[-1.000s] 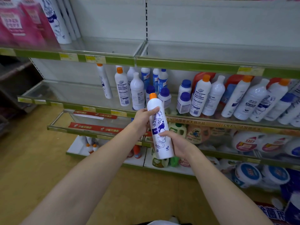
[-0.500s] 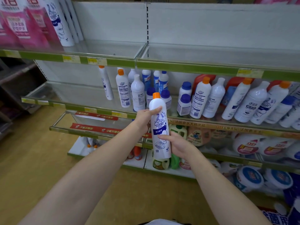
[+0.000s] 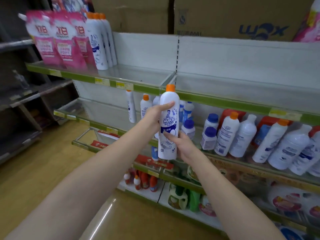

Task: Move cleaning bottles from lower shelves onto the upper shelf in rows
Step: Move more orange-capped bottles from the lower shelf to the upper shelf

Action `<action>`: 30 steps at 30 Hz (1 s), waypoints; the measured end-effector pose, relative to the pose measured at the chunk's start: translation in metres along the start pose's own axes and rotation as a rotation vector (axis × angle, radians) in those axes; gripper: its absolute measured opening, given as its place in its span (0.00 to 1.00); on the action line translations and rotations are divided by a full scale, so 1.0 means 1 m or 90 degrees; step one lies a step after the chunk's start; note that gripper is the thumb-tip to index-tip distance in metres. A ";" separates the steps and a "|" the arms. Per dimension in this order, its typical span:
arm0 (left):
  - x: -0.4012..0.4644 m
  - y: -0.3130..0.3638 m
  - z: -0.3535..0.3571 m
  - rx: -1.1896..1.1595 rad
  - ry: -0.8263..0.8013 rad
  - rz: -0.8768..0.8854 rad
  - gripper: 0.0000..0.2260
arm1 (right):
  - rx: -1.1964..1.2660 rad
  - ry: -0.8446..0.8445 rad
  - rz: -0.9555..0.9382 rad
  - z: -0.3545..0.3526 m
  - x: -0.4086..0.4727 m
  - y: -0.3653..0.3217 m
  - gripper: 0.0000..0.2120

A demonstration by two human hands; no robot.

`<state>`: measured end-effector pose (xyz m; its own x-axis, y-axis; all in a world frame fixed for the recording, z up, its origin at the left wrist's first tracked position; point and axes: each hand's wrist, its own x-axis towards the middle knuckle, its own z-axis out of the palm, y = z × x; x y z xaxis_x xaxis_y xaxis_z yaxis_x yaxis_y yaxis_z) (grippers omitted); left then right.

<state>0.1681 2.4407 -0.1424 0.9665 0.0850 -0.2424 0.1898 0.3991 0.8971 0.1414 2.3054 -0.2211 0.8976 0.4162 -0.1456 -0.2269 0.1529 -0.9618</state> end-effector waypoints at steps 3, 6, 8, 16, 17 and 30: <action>0.003 0.044 -0.004 -0.011 0.032 0.069 0.21 | -0.018 -0.004 -0.062 0.018 0.030 -0.029 0.19; 0.003 0.078 -0.011 -0.007 0.070 0.141 0.24 | -0.053 0.010 -0.131 0.039 0.052 -0.051 0.16; 0.002 0.096 -0.019 -0.007 0.086 0.182 0.19 | -0.056 0.000 -0.159 0.055 0.067 -0.063 0.16; 0.031 0.170 -0.075 0.017 0.113 0.270 0.23 | -0.103 -0.017 -0.227 0.120 0.144 -0.102 0.15; 0.036 0.181 -0.083 0.024 0.108 0.280 0.23 | -0.107 -0.016 -0.233 0.128 0.157 -0.108 0.16; 0.139 0.305 -0.171 0.250 0.039 0.365 0.16 | -0.114 0.134 -0.272 0.215 0.309 -0.155 0.16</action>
<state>0.3311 2.7302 0.0339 0.9239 0.2391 0.2987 -0.2873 -0.0821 0.9543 0.3731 2.6026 -0.0670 0.9570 0.1572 0.2440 0.2292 0.1067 -0.9675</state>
